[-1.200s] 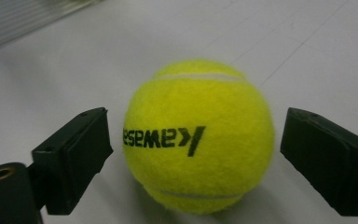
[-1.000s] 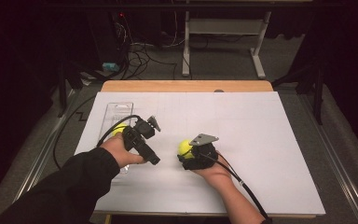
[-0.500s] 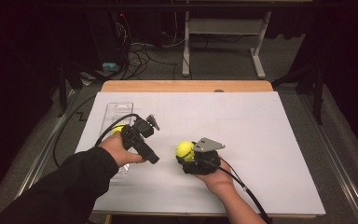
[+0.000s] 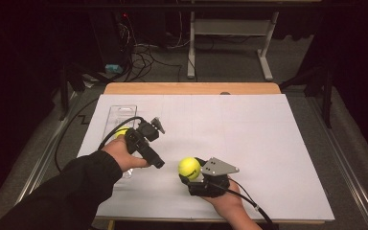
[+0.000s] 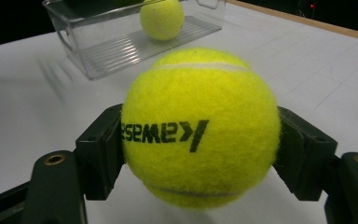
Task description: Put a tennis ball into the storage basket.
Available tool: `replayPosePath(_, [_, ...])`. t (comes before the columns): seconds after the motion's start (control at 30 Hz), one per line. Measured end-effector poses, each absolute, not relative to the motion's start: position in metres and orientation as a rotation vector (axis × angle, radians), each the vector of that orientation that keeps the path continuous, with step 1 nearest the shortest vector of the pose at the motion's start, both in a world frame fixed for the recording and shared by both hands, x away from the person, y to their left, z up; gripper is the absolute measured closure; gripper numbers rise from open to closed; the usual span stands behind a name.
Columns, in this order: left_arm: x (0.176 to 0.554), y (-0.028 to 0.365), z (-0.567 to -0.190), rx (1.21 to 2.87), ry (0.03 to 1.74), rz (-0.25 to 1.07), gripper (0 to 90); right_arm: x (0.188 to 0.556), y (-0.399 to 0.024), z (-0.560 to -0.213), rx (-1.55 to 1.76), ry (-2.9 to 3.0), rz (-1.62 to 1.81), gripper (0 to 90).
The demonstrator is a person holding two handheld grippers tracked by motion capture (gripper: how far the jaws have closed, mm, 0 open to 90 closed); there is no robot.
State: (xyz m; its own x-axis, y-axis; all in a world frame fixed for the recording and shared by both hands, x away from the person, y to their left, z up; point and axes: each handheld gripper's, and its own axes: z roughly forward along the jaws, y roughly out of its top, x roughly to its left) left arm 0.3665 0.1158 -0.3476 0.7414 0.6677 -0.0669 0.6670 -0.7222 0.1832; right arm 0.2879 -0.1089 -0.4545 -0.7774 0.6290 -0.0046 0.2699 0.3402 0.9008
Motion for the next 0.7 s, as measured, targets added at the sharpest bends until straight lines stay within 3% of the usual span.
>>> replayPosePath(0.7, [0.357,0.081,-0.337,2.748,1.002,-0.036,0.9,0.284,-0.098,-0.462,0.751,2.269,1.435,27.5])
